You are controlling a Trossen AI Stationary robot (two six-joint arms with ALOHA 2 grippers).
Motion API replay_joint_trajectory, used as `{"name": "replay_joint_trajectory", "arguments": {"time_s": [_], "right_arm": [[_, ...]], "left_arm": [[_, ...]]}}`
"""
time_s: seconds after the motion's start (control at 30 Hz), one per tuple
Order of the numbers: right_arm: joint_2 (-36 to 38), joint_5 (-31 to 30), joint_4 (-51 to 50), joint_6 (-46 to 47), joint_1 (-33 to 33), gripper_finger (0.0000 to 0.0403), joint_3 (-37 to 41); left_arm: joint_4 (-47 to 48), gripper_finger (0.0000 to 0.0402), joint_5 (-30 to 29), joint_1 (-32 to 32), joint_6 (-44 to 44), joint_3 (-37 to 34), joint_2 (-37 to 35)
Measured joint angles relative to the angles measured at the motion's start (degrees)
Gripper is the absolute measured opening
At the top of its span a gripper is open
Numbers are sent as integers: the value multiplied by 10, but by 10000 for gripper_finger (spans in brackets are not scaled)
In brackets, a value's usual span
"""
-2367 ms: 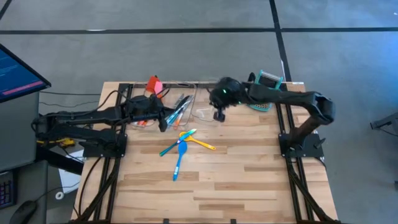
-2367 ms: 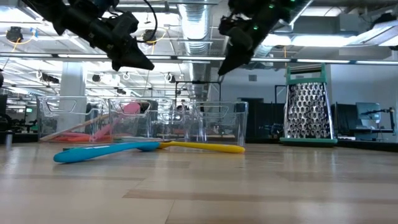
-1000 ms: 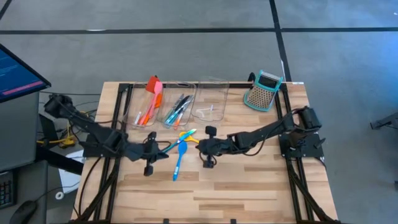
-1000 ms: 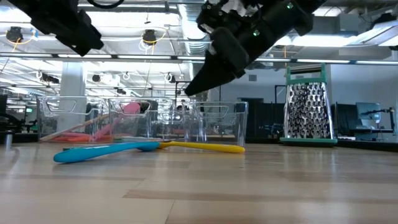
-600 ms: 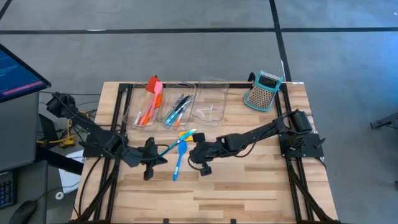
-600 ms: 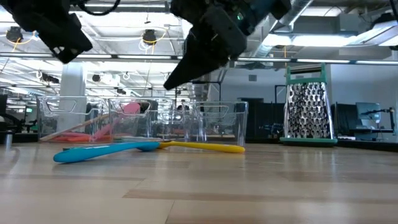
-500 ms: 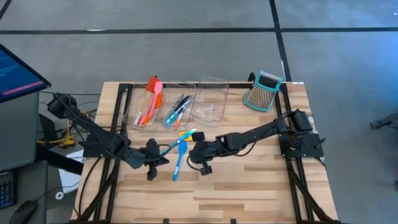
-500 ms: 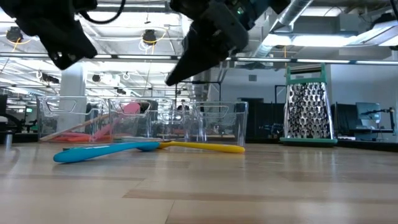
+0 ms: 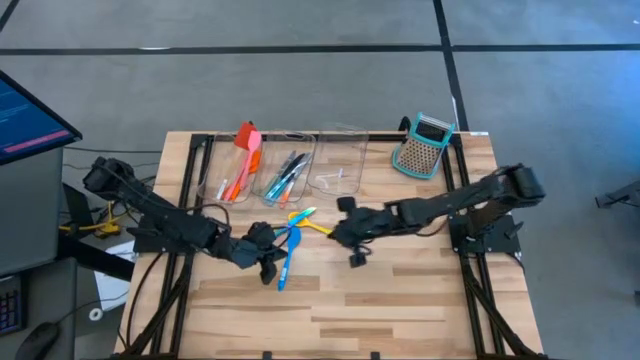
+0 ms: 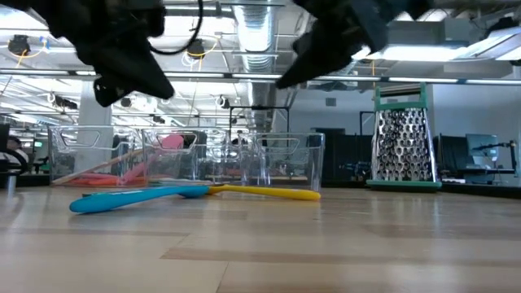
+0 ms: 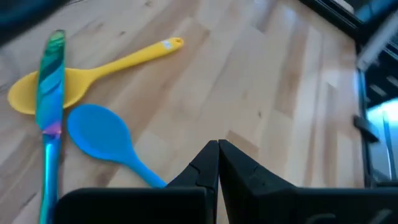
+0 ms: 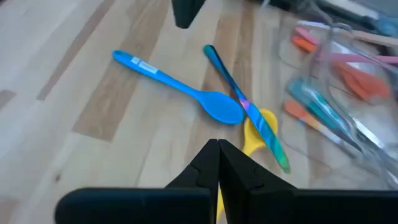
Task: Pick & Place Kitchen Items
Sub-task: Put the blue serving spoon into the right transparent bin
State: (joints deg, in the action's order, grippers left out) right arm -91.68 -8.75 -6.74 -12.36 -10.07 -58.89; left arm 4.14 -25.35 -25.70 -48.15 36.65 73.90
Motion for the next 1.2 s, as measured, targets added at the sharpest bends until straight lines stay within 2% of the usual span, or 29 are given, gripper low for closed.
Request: {"name": "replay_joint_trajectory", "arguments": {"time_s": [0.17, 0.27, 0.4, 0.53, 0.7, 0.97, 1.2], "right_arm": [[96, 15, 92, -37, 4, 0, 121], [147, 46, 172, -59, 17, 0, 190], [201, 74, 275, -63, 46, 0, 276], [236, 77, 360, -41, 62, 0, 350], [252, 77, 442, -5, 59, 0, 427], [262, 74, 469, 34, 43, 0, 482], [262, 73, 503, 17, 46, 0, 484]], "left_arm": [[12, 1, 1, 29, -59, 2, 11], [13, 1, 5, 38, -120, 4, 32], [18, 1, 41, 49, -194, 17, 81], [13, 1, 101, 69, -203, 69, 118], [88, 1, 155, 101, -162, 165, 138], [257, 0, 144, 137, -111, 320, 143], [319, 0, 143, 142, -173, 340, 167]]}}
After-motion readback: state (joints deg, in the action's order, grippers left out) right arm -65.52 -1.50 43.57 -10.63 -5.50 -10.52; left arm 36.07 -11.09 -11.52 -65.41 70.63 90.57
